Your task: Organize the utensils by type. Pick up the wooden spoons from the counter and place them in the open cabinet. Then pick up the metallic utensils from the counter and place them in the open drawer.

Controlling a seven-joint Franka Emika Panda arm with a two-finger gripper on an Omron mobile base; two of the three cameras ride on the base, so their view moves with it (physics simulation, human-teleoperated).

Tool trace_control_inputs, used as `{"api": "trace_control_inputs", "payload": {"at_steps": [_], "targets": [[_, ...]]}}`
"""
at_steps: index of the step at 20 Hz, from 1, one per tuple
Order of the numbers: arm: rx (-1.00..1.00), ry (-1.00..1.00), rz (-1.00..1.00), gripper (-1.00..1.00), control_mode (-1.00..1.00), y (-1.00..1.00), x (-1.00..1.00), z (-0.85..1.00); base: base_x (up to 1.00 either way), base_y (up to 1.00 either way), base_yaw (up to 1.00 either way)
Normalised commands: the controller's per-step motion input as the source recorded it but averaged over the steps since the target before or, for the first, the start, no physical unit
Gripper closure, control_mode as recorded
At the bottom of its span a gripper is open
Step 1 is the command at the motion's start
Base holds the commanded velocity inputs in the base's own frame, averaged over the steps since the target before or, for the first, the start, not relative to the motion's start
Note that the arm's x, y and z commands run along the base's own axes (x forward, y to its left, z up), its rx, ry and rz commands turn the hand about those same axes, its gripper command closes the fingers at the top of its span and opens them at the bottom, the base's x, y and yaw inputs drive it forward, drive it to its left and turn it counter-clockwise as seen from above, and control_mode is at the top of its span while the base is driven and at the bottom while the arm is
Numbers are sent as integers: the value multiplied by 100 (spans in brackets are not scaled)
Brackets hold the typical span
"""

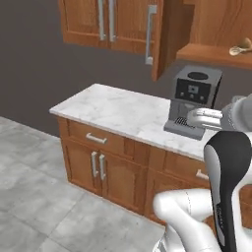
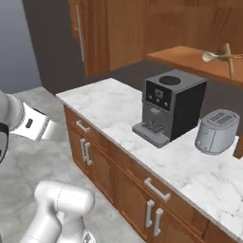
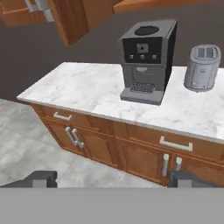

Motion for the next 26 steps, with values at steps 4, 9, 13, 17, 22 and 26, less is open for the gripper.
{"api": "trace_control_inputs", "payload": {"at_steps": [4, 9, 13, 17, 22, 26], "targets": [[0, 0, 0, -100, 100, 0, 0, 0, -26, 0, 100], [0, 0, 0, -100, 100, 0, 0, 0, -31, -1, 100], [0, 0, 0, -100, 100, 0, 0, 0, -30, 0, 100], [0, 0, 0, -100, 100, 0, 0, 0, -26, 0, 100], [0, 0, 0, -100, 100, 0, 0, 0, -30, 0, 98], [0, 0, 0, -100, 100, 0, 0, 0, -30, 0, 91]]}}
